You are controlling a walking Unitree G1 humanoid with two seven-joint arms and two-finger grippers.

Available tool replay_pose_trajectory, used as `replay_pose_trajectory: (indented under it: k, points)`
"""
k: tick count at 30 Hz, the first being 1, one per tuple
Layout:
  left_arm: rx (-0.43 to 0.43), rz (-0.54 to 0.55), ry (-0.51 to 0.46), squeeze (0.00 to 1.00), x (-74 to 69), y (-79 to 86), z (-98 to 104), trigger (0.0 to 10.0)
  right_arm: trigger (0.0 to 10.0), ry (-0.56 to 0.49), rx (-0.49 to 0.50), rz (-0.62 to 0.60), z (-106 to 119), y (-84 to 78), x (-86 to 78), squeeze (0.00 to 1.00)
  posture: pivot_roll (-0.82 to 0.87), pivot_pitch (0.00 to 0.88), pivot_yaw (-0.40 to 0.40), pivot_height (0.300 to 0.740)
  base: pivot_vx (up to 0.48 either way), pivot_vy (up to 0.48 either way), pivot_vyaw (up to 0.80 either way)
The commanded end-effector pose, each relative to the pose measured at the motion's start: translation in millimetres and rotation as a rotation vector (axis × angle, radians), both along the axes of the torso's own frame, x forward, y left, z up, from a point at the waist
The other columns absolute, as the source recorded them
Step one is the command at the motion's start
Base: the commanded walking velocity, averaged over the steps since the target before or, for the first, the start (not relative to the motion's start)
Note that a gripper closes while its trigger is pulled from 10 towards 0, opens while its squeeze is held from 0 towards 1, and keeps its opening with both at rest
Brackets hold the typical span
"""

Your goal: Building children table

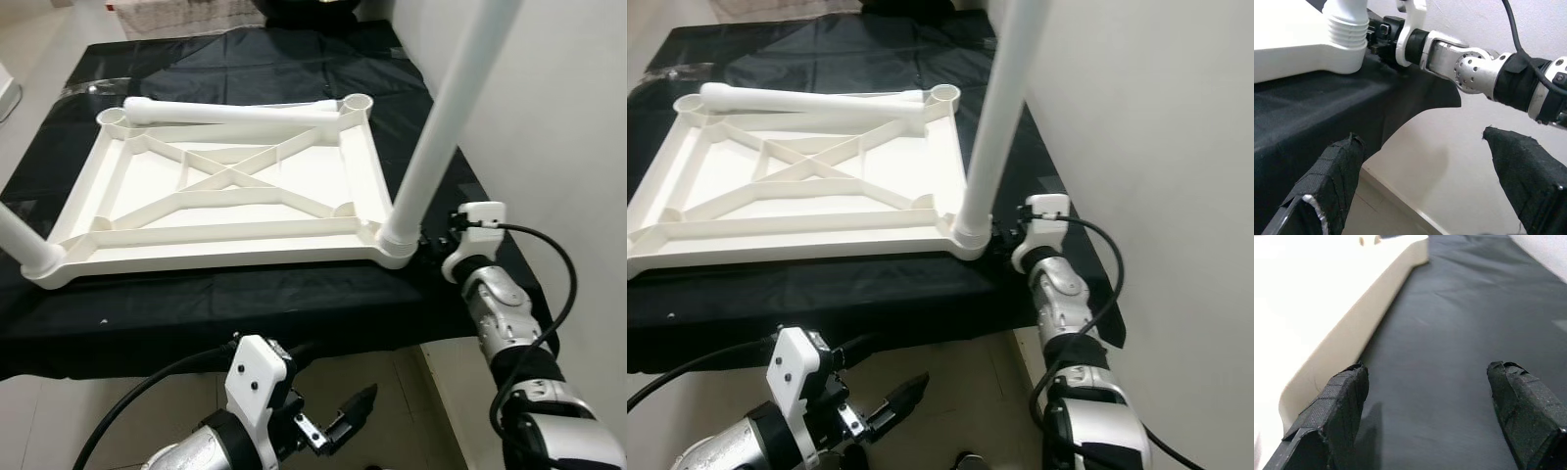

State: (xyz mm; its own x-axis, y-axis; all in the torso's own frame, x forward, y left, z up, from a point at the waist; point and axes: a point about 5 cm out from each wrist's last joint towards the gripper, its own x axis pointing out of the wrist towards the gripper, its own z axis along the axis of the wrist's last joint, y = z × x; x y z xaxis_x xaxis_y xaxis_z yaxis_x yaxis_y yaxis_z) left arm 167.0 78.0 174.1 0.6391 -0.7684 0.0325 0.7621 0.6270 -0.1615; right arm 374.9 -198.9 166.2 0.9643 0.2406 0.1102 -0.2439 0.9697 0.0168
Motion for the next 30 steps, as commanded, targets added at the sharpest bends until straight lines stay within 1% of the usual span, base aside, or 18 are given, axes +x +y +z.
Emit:
replay_pose_trajectory:
  k: [1,3,6,8,11,13,15,20,21,23,26,27,28,29,30]
  points:
    - [0.016,0.007,0.027,0.0,-1.2,0.8,-4,10.0,10.0,0.001,0.006,0.073,-3,15.5,-2.0,0.0,0.15,0.277,0.002,0.74,0.0,0.0,0.0]
    - [0.016,0.011,0.024,0.0,-0.9,1.1,-4,10.0,10.0,-0.026,0.018,0.089,4,21.3,-1.5,0.0,0.14,0.278,0.001,0.74,0.0,0.0,0.0]
    - [0.015,0.012,0.024,0.0,-0.8,1.2,-4,10.0,10.0,-0.035,0.019,0.094,6,22.9,-1.4,0.0,0.14,0.278,0.001,0.74,0.0,0.0,0.0]
    - [0.015,0.013,0.023,0.0,-0.4,1.4,-4,10.0,10.0,-0.052,0.034,0.113,13,28.0,-0.9,0.0,0.14,0.28,-0.001,0.74,0.0,0.0,0.0]
    - [0.016,0.012,0.022,0.0,0.1,1.4,-4,10.0,10.0,-0.059,0.038,0.128,15,31.0,-1.5,0.0,0.14,0.28,0.0,0.74,0.0,0.0,0.0]
    - [0.016,0.013,0.021,0.0,1.5,1.5,-4,10.0,10.0,-0.071,0.033,0.159,17,37.9,-4.5,0.0,0.14,0.279,-0.002,0.74,0.0,0.0,0.0]
    - [0.017,0.015,0.018,0.0,2.6,1.4,-4,10.0,10.0,-0.08,0.022,0.161,18,39.9,-6.4,0.0,0.14,0.278,-0.002,0.74,0.0,0.0,0.0]
    - [0.021,0.015,0.017,0.0,2.5,1.3,-4,10.0,10.0,-0.079,0.018,0.109,18,34.1,-5.0,0.0,0.14,0.278,-0.001,0.74,0.0,0.0,0.0]
    - [0.02,0.014,0.017,0.0,2.2,1.1,-4,10.0,10.0,-0.072,0.001,0.077,17,30.8,-3.9,0.0,0.14,0.277,-0.003,0.74,0.0,0.0,0.0]
    - [0.02,0.014,0.016,0.0,2.0,1.2,-4,10.0,10.0,-0.042,-0.075,-0.002,13,23.6,-0.5,0.0,0.14,0.279,-0.004,0.74,0.0,0.0,0.0]
    - [0.019,0.015,0.016,0.0,2.0,1.3,-4,10.0,10.0,-0.033,-0.096,-0.022,13,21.7,0.0,0.0,0.14,0.279,-0.003,0.74,0.0,0.0,0.0]
    - [0.021,0.014,0.015,0.0,2.1,1.3,-4,10.0,10.0,-0.013,-0.1,-0.054,11,18.2,0.7,0.0,0.14,0.28,-0.004,0.74,0.0,0.0,0.0]
    - [0.021,0.014,0.015,0.0,2.1,1.3,-4,10.0,10.0,-0.013,-0.1,-0.054,11,18.2,0.7,0.0,0.14,0.28,-0.004,0.74,0.0,0.0,0.0]
    - [0.022,0.014,0.014,0.0,2.1,1.2,-4,10.0,10.0,0.003,-0.111,-0.096,9,12.9,1.2,0.0,0.14,0.28,-0.003,0.74,0.0,0.0,0.0]
    - [0.022,0.014,0.014,0.0,2.1,1.2,-4,10.0,10.0,0.003,-0.111,-0.096,9,12.9,1.2,0.0,0.14,0.28,-0.003,0.74,0.0,0.0,0.0]
